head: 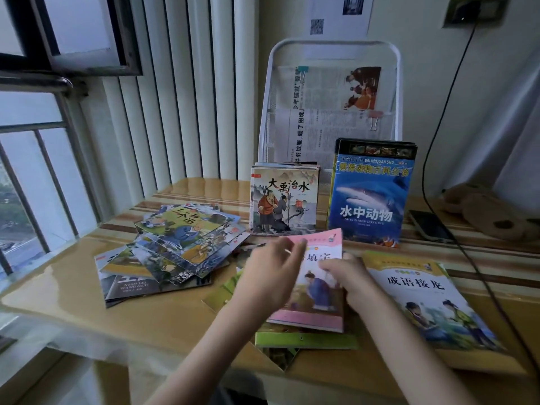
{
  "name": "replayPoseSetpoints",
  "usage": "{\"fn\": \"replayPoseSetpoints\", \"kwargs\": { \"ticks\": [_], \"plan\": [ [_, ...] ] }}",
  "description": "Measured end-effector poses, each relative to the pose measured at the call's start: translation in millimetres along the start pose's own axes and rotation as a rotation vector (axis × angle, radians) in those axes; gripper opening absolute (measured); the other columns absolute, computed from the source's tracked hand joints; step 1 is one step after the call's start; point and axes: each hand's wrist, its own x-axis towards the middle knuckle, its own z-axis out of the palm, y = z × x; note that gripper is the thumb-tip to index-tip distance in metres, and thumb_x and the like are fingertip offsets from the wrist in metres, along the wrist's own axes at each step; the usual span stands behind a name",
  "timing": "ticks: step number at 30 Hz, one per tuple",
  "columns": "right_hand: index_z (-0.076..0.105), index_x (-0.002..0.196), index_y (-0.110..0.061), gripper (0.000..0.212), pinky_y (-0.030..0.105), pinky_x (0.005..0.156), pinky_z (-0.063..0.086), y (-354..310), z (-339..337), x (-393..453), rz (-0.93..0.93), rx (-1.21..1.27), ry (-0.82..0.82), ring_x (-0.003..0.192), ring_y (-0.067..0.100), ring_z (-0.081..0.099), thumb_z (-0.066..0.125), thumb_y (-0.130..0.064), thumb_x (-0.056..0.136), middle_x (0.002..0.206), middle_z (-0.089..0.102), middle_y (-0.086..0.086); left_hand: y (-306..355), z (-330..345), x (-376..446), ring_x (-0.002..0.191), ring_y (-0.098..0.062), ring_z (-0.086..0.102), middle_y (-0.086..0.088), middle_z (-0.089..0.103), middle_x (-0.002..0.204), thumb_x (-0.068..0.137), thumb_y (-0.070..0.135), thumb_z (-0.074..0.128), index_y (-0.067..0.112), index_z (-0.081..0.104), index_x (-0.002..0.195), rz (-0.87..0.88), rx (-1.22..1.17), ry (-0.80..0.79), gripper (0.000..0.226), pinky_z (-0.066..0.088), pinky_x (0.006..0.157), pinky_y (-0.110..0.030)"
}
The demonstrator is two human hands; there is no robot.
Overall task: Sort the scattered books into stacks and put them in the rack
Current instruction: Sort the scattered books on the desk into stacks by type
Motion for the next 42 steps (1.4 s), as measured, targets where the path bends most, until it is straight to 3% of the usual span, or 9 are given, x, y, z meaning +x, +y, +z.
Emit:
{"fn": "replayPoseSetpoints", "kwargs": {
  "ticks": [6, 10, 13, 22, 30, 33, 35, 39, 42],
  "plan": [
    [0.057, 0.107, -0.011, 0.031, 0.026, 0.069, 0.044, 29, -6, 1, -0.192, -0.550, -0.001, 0.095, 0.027, 0.060, 0.062, -0.028, 0.082, 0.107, 0.060, 0.012, -33, 32, 4, 0.137, -0.031, 0.027, -0.016, 0.030, 0.146, 0.097, 0.040, 0.044, 0.010, 0.024, 0.144, -0.292, 0.103, -0.278, 0.060, 0.024, 0.113, -0.039],
    [0.053, 0.120, -0.014, 0.040, 0.033, 0.077, 0.052, 33, 4, -3, -0.250, -0.489, 0.060, 0.095, 0.029, 0.060, 0.060, -0.031, 0.084, 0.111, 0.060, 0.013, -43, 24, 12, 0.099, -0.023, 0.059, -0.008, 0.055, 0.120, 0.084, 0.024, 0.067, 0.013, 0.042, 0.130, -0.460, -0.442, 0.041, 0.053, 0.050, 0.087, -0.042],
    [0.047, 0.130, -0.013, 0.041, 0.029, 0.067, 0.049, 30, 1, -17, -0.284, -0.281, 0.073, 0.089, 0.027, 0.062, 0.058, -0.017, 0.090, 0.102, 0.062, 0.010, -55, 15, 19, 0.086, -0.032, 0.066, -0.019, 0.068, 0.107, 0.068, 0.035, 0.079, 0.005, 0.056, 0.118, -0.643, -0.772, 0.030, 0.063, 0.056, 0.071, -0.041],
    [0.032, 0.146, -0.023, 0.064, 0.038, 0.104, 0.039, -9, -52, -42, -0.599, -0.257, 0.298, 0.123, 0.025, 0.042, 0.061, -0.016, 0.090, 0.126, 0.041, 0.009, 10, 32, 32, 0.088, -0.026, 0.068, -0.010, 0.067, 0.102, 0.095, 0.028, 0.054, 0.014, 0.052, 0.105, -0.422, -0.783, 0.035, 0.017, 0.058, 0.075, -0.046],
    [0.055, 0.130, -0.008, 0.043, 0.035, 0.096, 0.042, 20, -158, -28, -0.306, -0.455, 0.490, 0.116, 0.029, 0.053, 0.063, -0.012, 0.088, 0.128, 0.057, 0.015, 72, 131, 47, 0.126, -0.036, 0.045, -0.020, 0.047, 0.133, 0.090, 0.027, 0.047, -0.001, 0.032, 0.129, -0.196, -0.390, -0.288, 0.050, 0.040, 0.100, -0.038],
    [0.054, 0.132, -0.013, 0.042, 0.041, 0.103, 0.039, 53, -157, -18, -0.120, -0.733, 0.440, 0.123, 0.033, 0.045, 0.055, -0.026, 0.091, 0.133, 0.053, 0.015, 59, 163, 33, 0.143, -0.045, -0.003, -0.024, 0.001, 0.156, 0.097, 0.031, 0.039, -0.005, -0.001, 0.147, -0.151, 0.032, -0.494, 0.074, 0.005, 0.117, -0.049],
    [0.047, 0.137, -0.022, 0.045, 0.056, 0.107, 0.030, 61, -147, -17, -0.052, -0.889, 0.471, 0.131, 0.035, 0.030, 0.046, -0.032, 0.093, 0.139, 0.042, 0.016, 55, 163, 29, 0.142, -0.043, -0.014, -0.027, -0.012, 0.154, 0.100, 0.027, 0.037, -0.005, -0.007, 0.147, -0.086, 0.032, -0.529, 0.072, -0.006, 0.116, -0.045],
    [0.033, 0.145, -0.019, 0.052, 0.055, 0.114, 0.014, 33, -112, -36, -0.259, -1.005, 0.499, 0.144, 0.030, 0.004, 0.045, -0.029, 0.095, 0.155, 0.017, 0.012, 35, 127, 46, 0.145, -0.036, -0.010, -0.021, -0.003, 0.157, 0.099, 0.023, 0.040, -0.001, 0.005, 0.149, 0.012, 0.025, -0.401, 0.065, -0.001, 0.118, -0.044],
    [0.023, 0.149, -0.022, 0.055, 0.053, 0.116, -0.003, 8, -66, -55, -0.437, -0.985, 0.325, 0.146, 0.023, 0.011, 0.038, -0.037, 0.098, 0.154, 0.027, 0.002, -7, 86, 66, 0.145, -0.039, -0.002, -0.019, 0.003, 0.157, 0.099, 0.036, 0.035, 0.007, 0.003, 0.151, -0.094, 0.365, -0.304, 0.067, 0.005, 0.118, -0.052]
  ]
}}
